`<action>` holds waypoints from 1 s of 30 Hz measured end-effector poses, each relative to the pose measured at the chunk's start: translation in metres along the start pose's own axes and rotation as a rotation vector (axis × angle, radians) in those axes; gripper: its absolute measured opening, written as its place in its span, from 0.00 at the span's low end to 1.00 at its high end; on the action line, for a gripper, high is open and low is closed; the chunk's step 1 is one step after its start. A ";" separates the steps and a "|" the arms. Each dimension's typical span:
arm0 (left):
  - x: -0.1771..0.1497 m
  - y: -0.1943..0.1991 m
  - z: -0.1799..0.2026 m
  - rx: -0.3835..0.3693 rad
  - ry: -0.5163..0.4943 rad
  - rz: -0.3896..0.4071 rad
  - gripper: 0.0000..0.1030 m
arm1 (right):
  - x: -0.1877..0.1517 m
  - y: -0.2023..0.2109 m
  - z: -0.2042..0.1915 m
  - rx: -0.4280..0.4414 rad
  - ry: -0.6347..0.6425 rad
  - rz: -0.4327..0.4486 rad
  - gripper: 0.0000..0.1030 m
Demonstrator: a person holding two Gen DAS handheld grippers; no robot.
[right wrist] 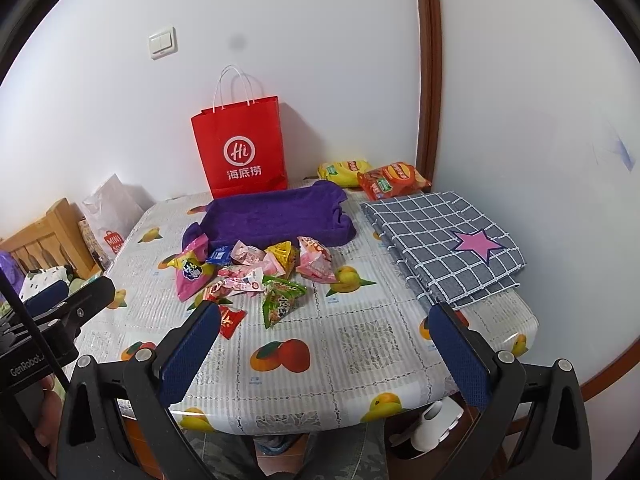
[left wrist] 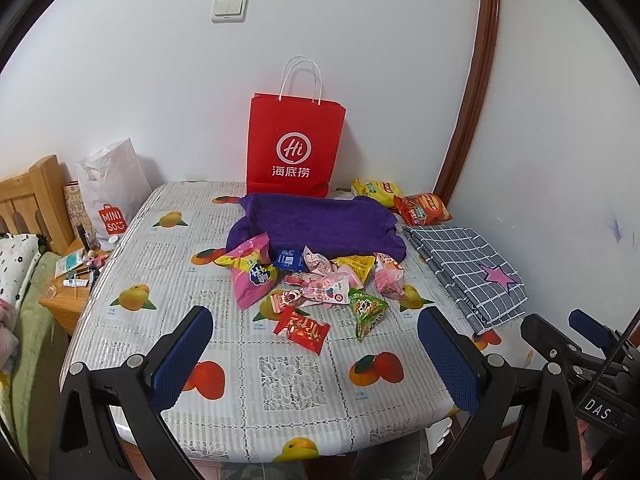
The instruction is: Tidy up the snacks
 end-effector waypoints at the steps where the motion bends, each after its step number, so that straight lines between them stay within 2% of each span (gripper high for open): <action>1: 0.001 0.000 0.000 -0.001 0.001 0.000 1.00 | 0.000 0.000 0.000 0.000 0.001 0.001 0.99; 30: -0.002 0.002 0.004 -0.007 -0.009 0.004 1.00 | -0.003 0.003 0.001 0.003 -0.001 0.009 0.99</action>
Point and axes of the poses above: each gripper's, at about its wrist camera, not at the fingertips, and y roughly against the way its jaws point, z to its right, x to its top, the point moved 8 cm from there along -y, roughly the way its jaws point, and after that the axes turned 3 degrees about -y, right-handed, at the moved point
